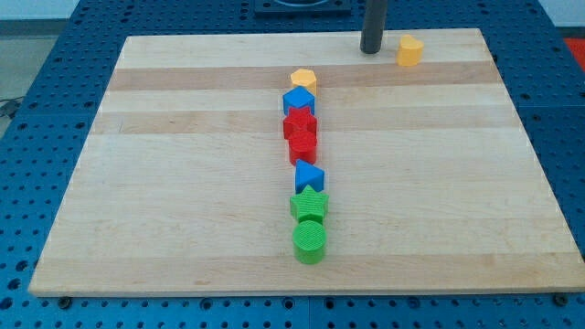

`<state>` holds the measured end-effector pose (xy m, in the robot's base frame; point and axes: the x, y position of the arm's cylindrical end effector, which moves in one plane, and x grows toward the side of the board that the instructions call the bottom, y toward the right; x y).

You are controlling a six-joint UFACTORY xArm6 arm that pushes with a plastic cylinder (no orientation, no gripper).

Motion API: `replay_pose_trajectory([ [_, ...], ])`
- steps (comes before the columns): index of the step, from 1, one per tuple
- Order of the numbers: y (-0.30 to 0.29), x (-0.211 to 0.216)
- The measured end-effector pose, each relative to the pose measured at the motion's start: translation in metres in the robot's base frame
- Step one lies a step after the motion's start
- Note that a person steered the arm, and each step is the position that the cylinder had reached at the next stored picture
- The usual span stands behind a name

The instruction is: Place the yellow heart diagonally top right to yellow hexagon

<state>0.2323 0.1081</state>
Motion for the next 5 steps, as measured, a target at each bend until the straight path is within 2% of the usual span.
replay_pose_trajectory([
  [1,0.007,-0.003],
  [3,0.028,0.027],
  [5,0.047,0.031],
])
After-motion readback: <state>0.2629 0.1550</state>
